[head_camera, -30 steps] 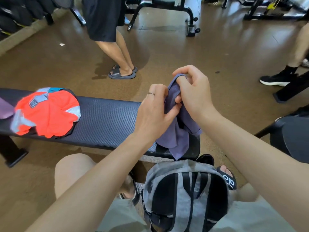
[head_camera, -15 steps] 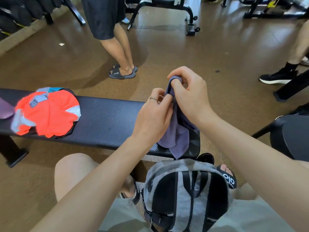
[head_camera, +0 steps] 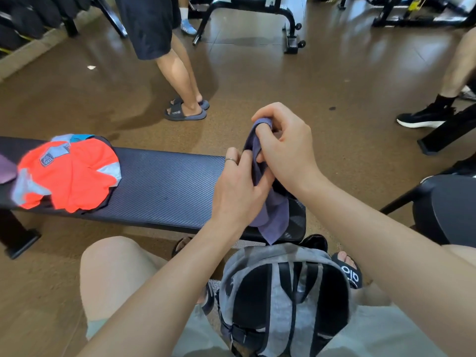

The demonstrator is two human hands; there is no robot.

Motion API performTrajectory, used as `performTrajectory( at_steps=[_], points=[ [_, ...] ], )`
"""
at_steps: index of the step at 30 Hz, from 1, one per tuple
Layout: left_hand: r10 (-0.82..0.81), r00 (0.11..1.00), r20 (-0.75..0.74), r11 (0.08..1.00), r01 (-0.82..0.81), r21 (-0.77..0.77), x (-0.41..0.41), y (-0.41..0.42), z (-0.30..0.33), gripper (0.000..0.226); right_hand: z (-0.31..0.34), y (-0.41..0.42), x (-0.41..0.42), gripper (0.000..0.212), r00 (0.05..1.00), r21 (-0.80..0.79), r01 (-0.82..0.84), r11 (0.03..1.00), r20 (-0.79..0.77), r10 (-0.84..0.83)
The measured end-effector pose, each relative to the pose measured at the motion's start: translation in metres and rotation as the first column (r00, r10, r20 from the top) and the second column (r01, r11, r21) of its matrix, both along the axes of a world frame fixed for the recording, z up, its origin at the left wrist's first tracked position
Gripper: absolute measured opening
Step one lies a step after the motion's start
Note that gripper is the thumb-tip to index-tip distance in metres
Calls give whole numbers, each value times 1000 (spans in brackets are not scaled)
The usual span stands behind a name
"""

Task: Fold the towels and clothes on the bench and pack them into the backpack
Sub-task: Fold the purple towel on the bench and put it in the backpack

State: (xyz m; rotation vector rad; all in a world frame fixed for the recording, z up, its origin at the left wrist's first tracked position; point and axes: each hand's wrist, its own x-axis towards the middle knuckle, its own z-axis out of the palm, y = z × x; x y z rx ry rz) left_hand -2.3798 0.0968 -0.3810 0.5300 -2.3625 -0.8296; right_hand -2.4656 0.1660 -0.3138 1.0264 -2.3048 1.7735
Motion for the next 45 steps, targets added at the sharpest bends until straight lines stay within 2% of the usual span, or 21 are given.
performTrajectory(
  at_steps=[2,5,13,16,20,23,28,31,34,35,37,38,40,42,45],
  points=[
    [17,999,-29,999,-16,39,-1,0,1,16,-1,0,1,15,1000,6,-2,1000,-9,2],
    [-30,999,-28,1000,30,5,2,-5,-1,11,0,2,-2,14,1000,3,9,1000,-22,-8],
    [-200,938,283,956,249,-152,18,-38,-29,23,18,8,-13,16,999,-98,50,994,18,-49],
    [-230,917,325,932,304,-198,23,-48,-29,24,25,7,-19,17,999,-134,39,990,34,-35],
    [-87,960,265,883,198,-426,28,-64,-23,25,33,9,-29,18,996,-148,87,985,29,-84],
    [-45,973,226,876,147,-460,37,-82,-11,24,33,13,-44,20,983,-141,176,974,69,-168],
    [-43,998,36,905,54,-422,45,-108,26,13,16,21,-73,23,942,-35,282,959,201,-269],
    [-58,998,-37,904,37,-426,42,-114,51,16,3,23,-90,18,891,56,326,944,317,-326],
    [-183,983,27,892,177,-416,38,-113,69,17,-12,29,-106,17,865,278,253,927,364,-346],
    [-225,972,61,885,230,-406,37,-112,73,15,-16,31,-107,20,881,425,189,885,325,-344],
    [-304,946,113,864,324,-386,33,-108,77,11,-17,33,-95,41,953,701,90,708,147,-266],
    [-337,931,137,852,364,-376,31,-106,78,11,-15,32,-83,53,984,716,31,698,101,-146],
    [-394,899,193,825,438,-356,27,-100,80,12,-10,25,-47,66,970,548,-243,801,155,188],
    [-442,867,229,797,497,-344,24,-95,83,11,-9,17,-15,69,880,362,-474,802,188,436],
    [-477,849,228,793,528,-306,25,-91,87,7,-22,10,-4,51,878,268,-479,836,129,461]
  ],
)
